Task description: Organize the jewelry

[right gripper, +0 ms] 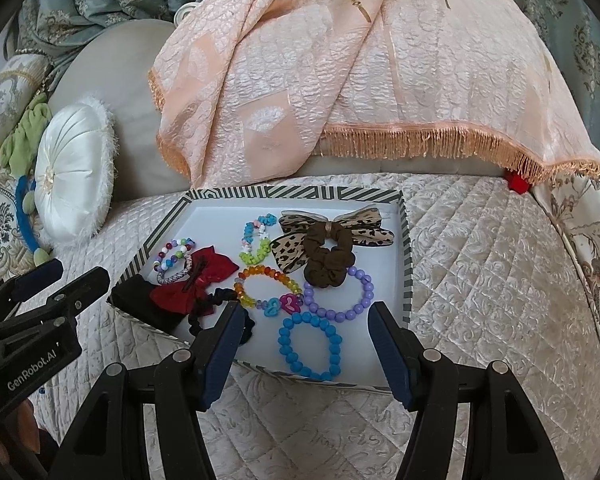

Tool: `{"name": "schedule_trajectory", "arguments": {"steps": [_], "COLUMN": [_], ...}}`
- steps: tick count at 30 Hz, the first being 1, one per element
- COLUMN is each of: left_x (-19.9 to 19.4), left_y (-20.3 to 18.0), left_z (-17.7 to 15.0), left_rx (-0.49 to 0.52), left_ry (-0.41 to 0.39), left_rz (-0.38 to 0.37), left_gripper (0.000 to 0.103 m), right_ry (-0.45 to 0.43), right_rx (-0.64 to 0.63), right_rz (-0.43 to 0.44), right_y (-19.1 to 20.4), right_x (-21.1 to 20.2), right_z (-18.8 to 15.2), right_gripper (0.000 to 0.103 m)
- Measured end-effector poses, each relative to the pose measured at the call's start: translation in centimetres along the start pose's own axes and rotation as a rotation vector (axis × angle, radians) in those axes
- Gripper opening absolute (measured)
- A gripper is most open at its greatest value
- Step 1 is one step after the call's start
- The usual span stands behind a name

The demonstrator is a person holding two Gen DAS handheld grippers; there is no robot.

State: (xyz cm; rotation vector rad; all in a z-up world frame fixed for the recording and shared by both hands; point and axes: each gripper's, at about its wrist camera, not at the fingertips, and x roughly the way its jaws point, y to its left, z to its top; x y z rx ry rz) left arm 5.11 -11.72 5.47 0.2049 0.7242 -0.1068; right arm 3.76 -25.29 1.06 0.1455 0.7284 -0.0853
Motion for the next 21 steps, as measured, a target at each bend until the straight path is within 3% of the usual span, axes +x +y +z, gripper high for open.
{"name": "schedule_trajectory", "arguments": {"steps": [14,21], "left_x": [0.15,0.6], "left_y": [-0.73,-0.62], "left_z": [0.2,0.25], "left_rx": [0.036,0.009], "left_ry": [0.012,0.029], "left_rz": [0.004,-0.059], "left_gripper": [0.068,0.068], "right_ry": [0.0,0.002], "right_rx": [0.003,0.0], "right_rz": [0.002,0.0], "right_y": [-0.06,0.0], "right_x": [0.03,0.0], "right_z": [0.12,0.21], "right_gripper": [0.062,0.062]}}
